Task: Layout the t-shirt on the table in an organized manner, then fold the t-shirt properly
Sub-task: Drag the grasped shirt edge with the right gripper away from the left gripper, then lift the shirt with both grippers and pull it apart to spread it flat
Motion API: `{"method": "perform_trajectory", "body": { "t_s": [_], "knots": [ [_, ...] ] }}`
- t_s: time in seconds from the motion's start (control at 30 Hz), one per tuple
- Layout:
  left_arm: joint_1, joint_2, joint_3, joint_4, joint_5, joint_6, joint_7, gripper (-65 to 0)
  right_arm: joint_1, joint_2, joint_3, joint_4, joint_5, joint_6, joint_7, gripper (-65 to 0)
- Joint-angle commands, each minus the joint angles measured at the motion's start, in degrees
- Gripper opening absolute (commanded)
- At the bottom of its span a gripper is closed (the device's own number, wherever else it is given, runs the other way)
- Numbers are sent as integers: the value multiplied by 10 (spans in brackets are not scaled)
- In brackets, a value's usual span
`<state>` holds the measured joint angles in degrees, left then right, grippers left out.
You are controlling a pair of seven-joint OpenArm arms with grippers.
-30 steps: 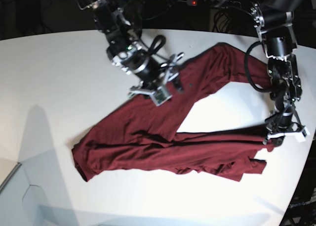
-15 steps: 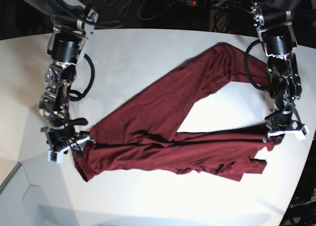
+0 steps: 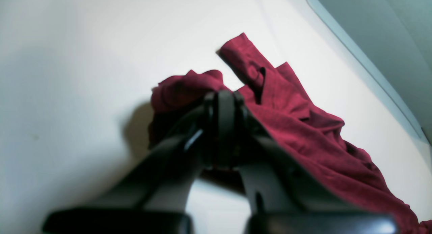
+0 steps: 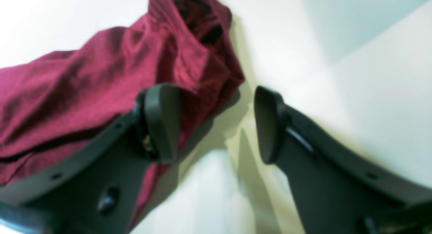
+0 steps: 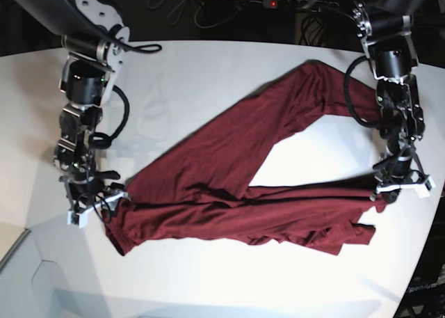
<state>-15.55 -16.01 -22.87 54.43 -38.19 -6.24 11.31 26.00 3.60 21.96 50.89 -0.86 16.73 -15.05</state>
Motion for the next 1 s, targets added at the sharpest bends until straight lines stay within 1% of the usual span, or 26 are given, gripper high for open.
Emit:
{"method": "perform_trajectory", "body": {
  "t_s": [0.0,0.3,0.37,0.43,0.57,0.63,0.83,0.9,0.97],
  "knots": [
    [-12,-9,-2,11,-3,-6,-14,-645,18,-1,-2,10,7,5,23,-295],
    [-12,-8,-2,9,-2,-6,-14,-645,18,-10,-2,8,7,5,30,-301],
    [-12,-8,-2,8,-2,-6,-14,-645,18,-10,-3,8,7,5,30,-323],
    [-12,-8,-2,7,-3,-6,-14,-645,18,-10,-3,8,7,5,30,-379],
    [-11,-8,-2,6,-4,-6,-14,-645,18,-10,-2,8,7,5,30,-581],
    [-11,-8,-2,6,-4,-6,-14,-645,18,-10,-2,8,7,5,29,-648],
    [-5,-8,-2,11,-4,-6,-14,-645,15,-6,1,15,7,7,23,-650],
    [1,-8,-3,26,-5,-6,-14,-646,-13,7,2,49,8,7,19,-650],
    [14,-6,-3,47,-5,-6,-12,-646,-46,7,2,108,8,7,12,-650]
  ]
}}
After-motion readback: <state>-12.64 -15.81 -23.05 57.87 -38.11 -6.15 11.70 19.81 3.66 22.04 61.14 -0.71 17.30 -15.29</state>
